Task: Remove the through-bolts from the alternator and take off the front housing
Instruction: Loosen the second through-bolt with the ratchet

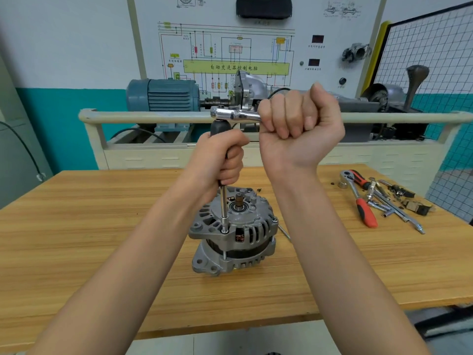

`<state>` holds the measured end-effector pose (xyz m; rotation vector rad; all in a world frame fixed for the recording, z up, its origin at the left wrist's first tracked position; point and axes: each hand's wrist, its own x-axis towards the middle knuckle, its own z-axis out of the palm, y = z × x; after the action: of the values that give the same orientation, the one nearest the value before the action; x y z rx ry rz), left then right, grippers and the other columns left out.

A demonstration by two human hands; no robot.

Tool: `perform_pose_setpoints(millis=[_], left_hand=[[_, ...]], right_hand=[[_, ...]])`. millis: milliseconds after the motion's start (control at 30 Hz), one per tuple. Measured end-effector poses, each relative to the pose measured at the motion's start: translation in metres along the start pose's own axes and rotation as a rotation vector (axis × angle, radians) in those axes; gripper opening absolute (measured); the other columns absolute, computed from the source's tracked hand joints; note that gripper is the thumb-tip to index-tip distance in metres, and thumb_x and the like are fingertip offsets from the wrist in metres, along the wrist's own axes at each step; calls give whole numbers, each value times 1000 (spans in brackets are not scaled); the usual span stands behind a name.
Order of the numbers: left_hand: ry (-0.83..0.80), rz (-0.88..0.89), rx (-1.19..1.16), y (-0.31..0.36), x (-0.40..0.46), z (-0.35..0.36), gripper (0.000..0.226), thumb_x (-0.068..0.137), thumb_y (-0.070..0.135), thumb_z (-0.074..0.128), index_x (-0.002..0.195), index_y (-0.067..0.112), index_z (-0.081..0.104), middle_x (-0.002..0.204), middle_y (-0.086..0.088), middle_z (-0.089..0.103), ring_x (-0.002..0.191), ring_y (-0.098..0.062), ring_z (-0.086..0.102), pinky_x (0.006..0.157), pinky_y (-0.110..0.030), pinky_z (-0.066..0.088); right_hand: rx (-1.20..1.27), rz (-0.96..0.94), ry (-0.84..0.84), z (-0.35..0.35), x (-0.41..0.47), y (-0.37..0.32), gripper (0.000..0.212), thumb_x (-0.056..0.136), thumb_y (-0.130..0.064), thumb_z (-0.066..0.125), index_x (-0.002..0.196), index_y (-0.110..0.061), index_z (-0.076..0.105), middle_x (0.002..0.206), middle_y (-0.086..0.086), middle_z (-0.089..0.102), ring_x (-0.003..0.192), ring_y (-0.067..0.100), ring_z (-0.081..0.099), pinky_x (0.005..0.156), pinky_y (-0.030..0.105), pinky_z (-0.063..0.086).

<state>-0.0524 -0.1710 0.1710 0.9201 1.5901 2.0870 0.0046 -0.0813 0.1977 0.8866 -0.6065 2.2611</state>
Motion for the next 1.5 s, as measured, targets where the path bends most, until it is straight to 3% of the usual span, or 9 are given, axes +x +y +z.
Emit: perform_pose_setpoints(millis=[133,300,400,567,700,933,1100,1300,1500], left_hand=[[306,89,53,-4,1,15,43,83,2,51,50,19,29,38,6,21,33,-11,14,37,-16,14],[321,119,78,-5,0,17,39,82,1,51,54,18,30,38,7,24,34,-11,16,37,-16,16],[207,108,94,-4,-1,9,41,81,0,55,54,18,30,39,6,23,35,-12,16,38,-17,17],[-223,47,-5,0,-2,-12,38,73,6,62,46,19,40,36,5,28,30,-9,22,38,-18,22],[-411,-64,-90,3,1,-14,39,76,10,56,42,19,39,32,7,26,26,-3,20,33,-15,17],[184,66,37,-6,-1,9,43,83,0,52,51,19,30,37,8,22,31,-9,14,35,-15,16],[436,147,81,-8,-1,20,37,80,-2,55,58,17,34,44,6,30,37,-8,24,37,-17,22],[84,102,69,-4,-4,0,38,76,3,59,50,17,35,39,5,26,35,-12,20,38,-18,22],[-297,-28,1,6,-2,-10,40,76,11,53,42,19,33,34,6,23,27,-6,17,36,-16,14]], right_hand=[[-308,-240,-178,11,-16,10,48,84,-2,37,40,-22,34,37,-7,32,36,8,23,45,27,19],[-489,-374,-236,12,-24,13,41,80,-4,43,47,-22,29,40,-3,27,38,7,26,47,28,16],[-261,-172,-218,8,-10,1,45,84,-3,33,44,-20,24,34,-4,23,35,9,19,44,25,18],[149,201,142,-8,17,-8,47,79,-13,39,33,-16,31,29,-3,23,38,12,7,42,21,16],[233,224,248,-15,21,-4,45,78,-14,40,34,-15,31,30,-3,23,36,10,8,41,20,15],[-145,-100,-51,6,-9,2,56,90,-7,33,35,-20,37,34,-7,26,35,10,16,43,26,18],[-621,-474,-235,21,-28,21,30,81,-10,44,56,-27,42,51,-10,38,41,7,26,47,28,19],[-110,-49,-148,6,-3,-2,53,86,-6,35,35,-21,33,32,-7,25,35,12,13,43,22,19],[210,200,141,-10,18,-5,47,79,-15,39,33,-15,32,29,-3,24,38,11,7,41,21,16]])
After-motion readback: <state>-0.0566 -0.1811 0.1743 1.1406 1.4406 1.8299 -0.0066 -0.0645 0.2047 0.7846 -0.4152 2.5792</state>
